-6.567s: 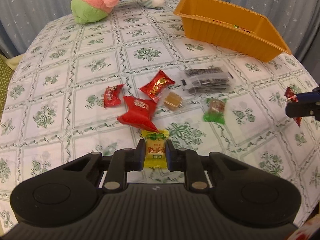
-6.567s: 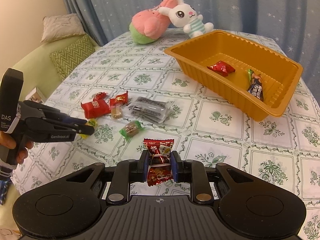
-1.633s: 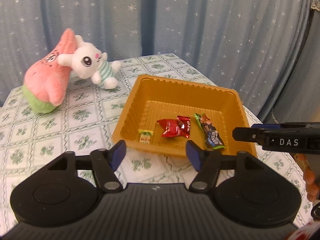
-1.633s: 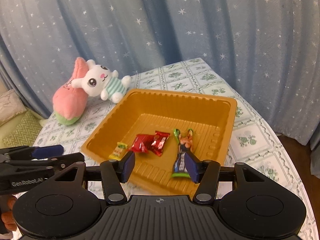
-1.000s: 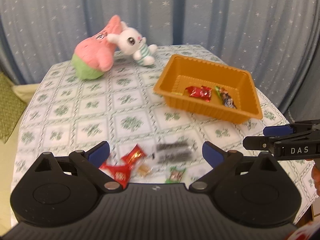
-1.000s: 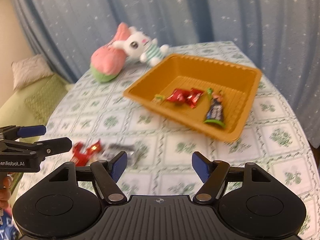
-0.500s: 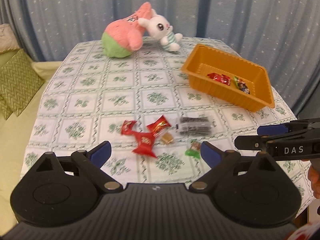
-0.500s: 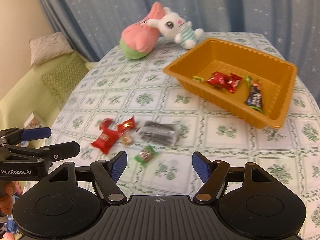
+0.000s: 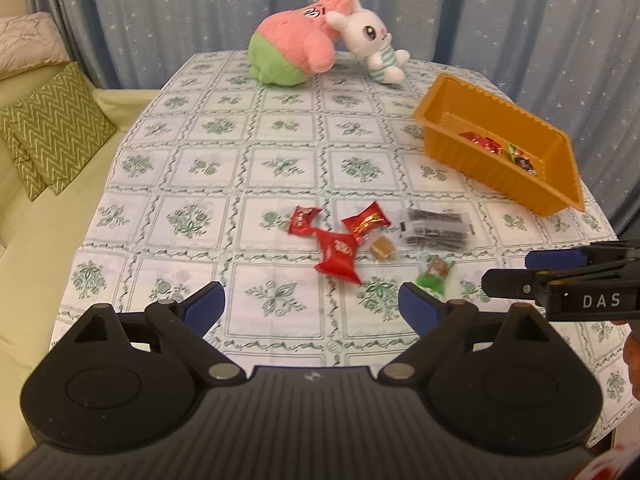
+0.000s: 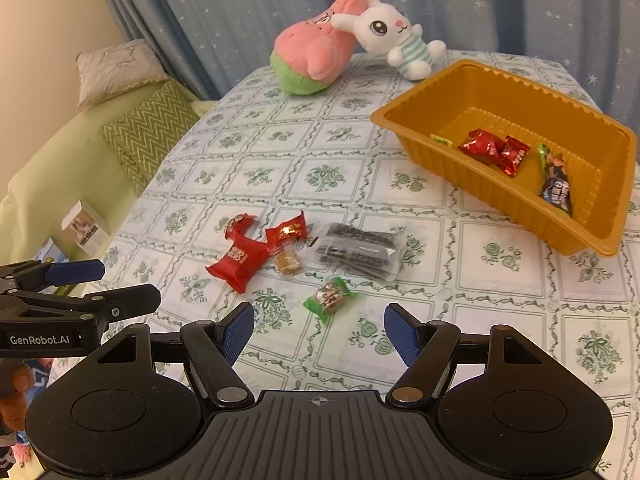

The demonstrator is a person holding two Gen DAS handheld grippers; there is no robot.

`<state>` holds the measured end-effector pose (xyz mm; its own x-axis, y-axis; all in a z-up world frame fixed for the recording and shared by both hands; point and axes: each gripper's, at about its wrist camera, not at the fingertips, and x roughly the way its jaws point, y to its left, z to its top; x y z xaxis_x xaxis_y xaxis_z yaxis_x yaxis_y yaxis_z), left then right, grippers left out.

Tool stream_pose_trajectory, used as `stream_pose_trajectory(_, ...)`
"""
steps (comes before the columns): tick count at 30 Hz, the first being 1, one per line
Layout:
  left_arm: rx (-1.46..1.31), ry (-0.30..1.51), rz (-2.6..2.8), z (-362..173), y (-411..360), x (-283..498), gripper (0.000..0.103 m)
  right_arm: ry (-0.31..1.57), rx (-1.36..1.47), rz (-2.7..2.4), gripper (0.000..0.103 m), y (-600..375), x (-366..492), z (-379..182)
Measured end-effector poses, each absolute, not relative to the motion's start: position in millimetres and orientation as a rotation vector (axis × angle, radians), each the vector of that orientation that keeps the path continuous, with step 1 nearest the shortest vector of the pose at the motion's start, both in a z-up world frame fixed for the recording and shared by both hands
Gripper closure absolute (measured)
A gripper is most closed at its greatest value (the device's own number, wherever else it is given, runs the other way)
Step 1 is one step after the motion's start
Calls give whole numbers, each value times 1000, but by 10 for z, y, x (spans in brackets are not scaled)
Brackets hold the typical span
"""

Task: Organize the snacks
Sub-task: 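Move both tools back toward the candies left on the table, then grasp the green-wrapped candy with the right tool while the left tool grasps a red candy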

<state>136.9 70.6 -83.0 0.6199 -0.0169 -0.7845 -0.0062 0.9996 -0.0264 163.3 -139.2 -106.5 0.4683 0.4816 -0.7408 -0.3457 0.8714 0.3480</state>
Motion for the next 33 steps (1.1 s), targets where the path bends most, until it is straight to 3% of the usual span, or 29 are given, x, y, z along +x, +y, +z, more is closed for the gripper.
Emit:
stream_pose_trajectory(24, -32, 969, 10, -1063, 775, 1634, 18, 1008, 112, 506, 32, -1262, 1806, -1546)
stream_pose_trajectory(29, -31, 973, 3, -1093, 787, 1674, 19, 1026, 97, 520, 43, -1098, 1859, -1647)
stream_pose_trajectory(33, -32, 977, 0, -1119, 814, 1698, 20, 1002, 56, 523, 44, -963, 1879, -1669)
